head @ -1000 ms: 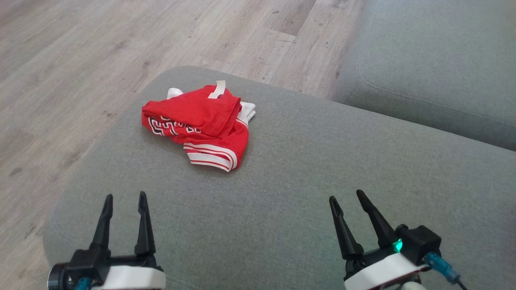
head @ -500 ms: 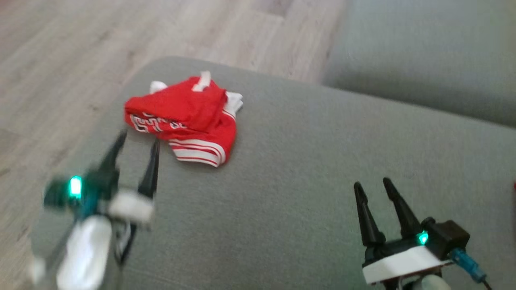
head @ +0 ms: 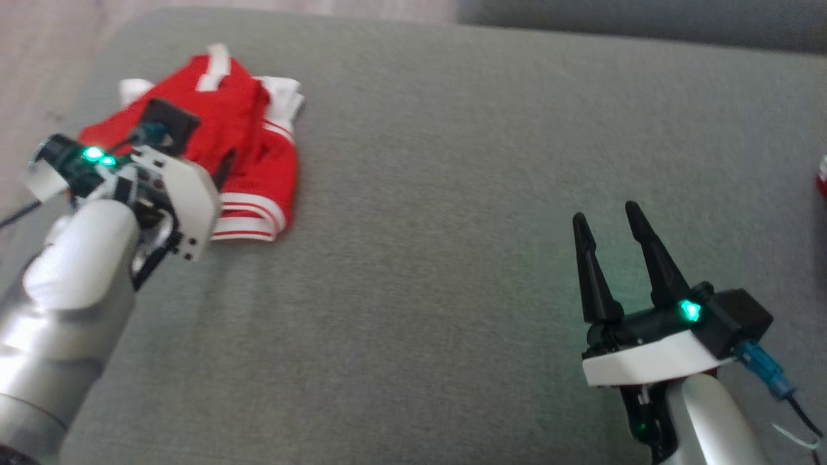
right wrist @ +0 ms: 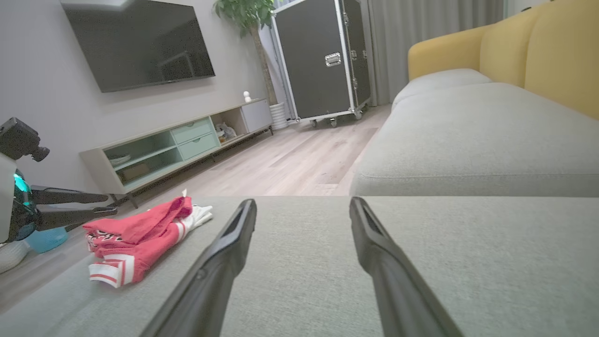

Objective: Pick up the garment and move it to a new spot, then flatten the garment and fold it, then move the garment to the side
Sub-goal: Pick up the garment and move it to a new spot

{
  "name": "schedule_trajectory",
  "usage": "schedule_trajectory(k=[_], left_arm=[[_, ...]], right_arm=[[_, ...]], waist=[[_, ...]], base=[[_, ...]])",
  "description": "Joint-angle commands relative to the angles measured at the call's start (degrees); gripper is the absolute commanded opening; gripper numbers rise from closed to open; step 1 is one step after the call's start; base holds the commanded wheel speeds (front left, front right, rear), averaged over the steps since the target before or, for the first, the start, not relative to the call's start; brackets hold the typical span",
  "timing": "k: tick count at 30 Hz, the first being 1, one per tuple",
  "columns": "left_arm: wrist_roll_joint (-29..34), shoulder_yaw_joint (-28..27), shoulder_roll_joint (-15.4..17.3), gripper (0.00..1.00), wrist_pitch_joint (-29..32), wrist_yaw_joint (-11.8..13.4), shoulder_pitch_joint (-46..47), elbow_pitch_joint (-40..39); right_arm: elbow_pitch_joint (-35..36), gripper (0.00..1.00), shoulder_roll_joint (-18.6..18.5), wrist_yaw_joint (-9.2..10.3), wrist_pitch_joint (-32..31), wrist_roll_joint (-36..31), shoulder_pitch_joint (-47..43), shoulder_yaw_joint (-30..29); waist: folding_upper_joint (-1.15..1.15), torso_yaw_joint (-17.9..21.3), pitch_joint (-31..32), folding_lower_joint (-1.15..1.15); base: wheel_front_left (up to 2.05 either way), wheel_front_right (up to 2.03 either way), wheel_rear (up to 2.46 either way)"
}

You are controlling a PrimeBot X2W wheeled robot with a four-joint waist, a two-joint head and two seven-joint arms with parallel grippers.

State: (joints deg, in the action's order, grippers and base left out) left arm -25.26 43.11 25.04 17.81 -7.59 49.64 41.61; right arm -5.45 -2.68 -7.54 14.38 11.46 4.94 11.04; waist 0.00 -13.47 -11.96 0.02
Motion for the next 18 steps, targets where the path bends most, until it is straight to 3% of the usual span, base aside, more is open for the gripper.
schedule_trajectory(k=[1, 11, 18], left_arm=[[-0.6, -1.4, 3.1, 1.0, 0.5, 0.1, 3.5, -0.5], [-3.6, 2.4, 4.3, 1.0, -0.6, 0.1, 8.1, 8.5], [-3.4, 3.2, 2.9, 1.0, -1.9, 0.1, 9.7, 14.5]], right_arm=[[2.2, 1.0, -0.2, 0.05, 0.6, -0.5, 2.2, 1.4], [2.5, 1.0, -0.2, 0.05, 0.6, -0.9, 3.6, 0.9], [2.6, 1.0, -0.2, 0.05, 0.6, -1.4, 4.0, 0.7]], waist=[[0.0, 2.7, -2.7, -0.02], [0.0, 6.1, -5.9, -0.02], [0.0, 6.9, -6.7, -0.02]], base=[[0.0, 0.0, 0.0], [0.0, 0.0, 0.0], [0.0, 0.0, 0.0]])
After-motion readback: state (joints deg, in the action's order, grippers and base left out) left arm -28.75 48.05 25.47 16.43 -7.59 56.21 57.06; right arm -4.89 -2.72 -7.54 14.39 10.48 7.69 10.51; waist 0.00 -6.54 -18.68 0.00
